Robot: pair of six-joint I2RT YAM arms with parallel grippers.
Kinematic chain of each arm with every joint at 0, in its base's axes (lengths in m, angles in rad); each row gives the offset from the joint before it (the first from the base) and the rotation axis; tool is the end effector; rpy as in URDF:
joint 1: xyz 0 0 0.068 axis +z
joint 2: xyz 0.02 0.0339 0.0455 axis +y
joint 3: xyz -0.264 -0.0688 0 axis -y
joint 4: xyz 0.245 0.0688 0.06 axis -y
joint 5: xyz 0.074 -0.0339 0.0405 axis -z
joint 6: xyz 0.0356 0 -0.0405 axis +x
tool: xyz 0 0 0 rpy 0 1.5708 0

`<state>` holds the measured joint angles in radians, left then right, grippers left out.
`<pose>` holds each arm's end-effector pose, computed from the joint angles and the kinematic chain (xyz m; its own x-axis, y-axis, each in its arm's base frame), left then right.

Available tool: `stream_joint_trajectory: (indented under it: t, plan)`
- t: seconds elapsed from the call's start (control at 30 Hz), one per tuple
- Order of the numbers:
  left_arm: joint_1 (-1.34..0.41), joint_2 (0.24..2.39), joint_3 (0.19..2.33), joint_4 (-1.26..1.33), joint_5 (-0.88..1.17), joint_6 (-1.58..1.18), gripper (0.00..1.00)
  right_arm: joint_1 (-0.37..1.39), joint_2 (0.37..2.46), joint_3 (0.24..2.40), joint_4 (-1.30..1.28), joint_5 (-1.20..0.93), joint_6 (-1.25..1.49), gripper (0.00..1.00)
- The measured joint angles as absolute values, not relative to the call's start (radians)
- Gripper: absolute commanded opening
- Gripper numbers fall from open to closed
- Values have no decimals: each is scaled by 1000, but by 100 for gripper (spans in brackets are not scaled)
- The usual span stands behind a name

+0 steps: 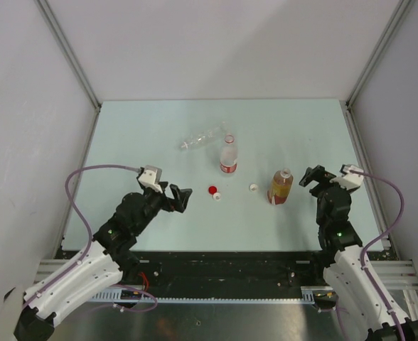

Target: Unscrew the bottle caps

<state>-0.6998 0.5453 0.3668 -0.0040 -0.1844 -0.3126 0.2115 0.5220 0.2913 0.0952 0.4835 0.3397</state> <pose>0.1214 -0.0937 0.2462 -0.2844 -0.1558 -0.9460 0.4285 0.8620 -0.2708 0.1481 0.0149 0.2333 -0.0364 0.2939 -0.9551 0.2934 0.9168 0.2709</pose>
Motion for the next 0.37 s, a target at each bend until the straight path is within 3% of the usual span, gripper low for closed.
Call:
stream_joint_trajectory:
  t: [0.37]
  plan:
    - [-700,560,369,-12,-296,-279,99,207,559,273,132,416,248,99]
